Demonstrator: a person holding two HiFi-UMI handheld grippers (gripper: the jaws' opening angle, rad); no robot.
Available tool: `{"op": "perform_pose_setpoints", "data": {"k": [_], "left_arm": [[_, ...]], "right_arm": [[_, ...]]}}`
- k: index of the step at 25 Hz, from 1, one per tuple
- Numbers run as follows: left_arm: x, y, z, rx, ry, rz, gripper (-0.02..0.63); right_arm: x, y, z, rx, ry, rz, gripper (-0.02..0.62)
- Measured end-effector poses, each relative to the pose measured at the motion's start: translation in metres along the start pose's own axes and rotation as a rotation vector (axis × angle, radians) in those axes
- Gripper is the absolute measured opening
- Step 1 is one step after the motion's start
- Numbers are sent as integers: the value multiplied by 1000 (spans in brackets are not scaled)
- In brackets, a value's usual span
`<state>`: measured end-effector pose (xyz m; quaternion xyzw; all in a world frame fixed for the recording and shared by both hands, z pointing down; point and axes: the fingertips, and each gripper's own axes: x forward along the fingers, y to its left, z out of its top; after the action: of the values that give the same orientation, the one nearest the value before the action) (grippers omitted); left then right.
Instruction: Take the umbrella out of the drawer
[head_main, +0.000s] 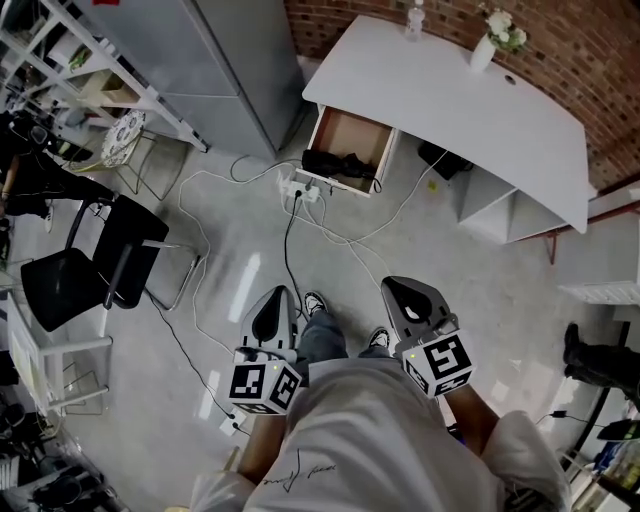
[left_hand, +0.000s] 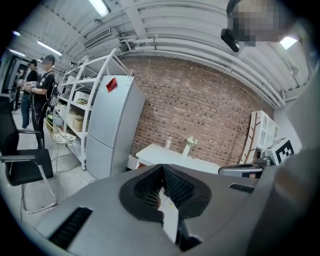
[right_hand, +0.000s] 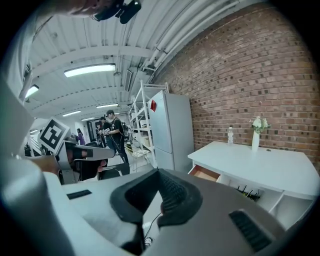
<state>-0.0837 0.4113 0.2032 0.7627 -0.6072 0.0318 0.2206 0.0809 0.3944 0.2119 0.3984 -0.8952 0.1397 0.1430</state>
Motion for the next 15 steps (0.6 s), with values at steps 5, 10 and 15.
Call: {"op": "perform_pose_setpoints", "data": {"k": [5,10,15], "left_arm": [[20,30,22,9,-2,-22,17],[34,55,42,12,-8,-53,17],[46,81,58,18,-14,-86,17]], "right_arm": [[38,4,16,10,9,-13,15],[68,9,33,5,6,-33,15],[96,17,48,4,-1,-54,15]]}}
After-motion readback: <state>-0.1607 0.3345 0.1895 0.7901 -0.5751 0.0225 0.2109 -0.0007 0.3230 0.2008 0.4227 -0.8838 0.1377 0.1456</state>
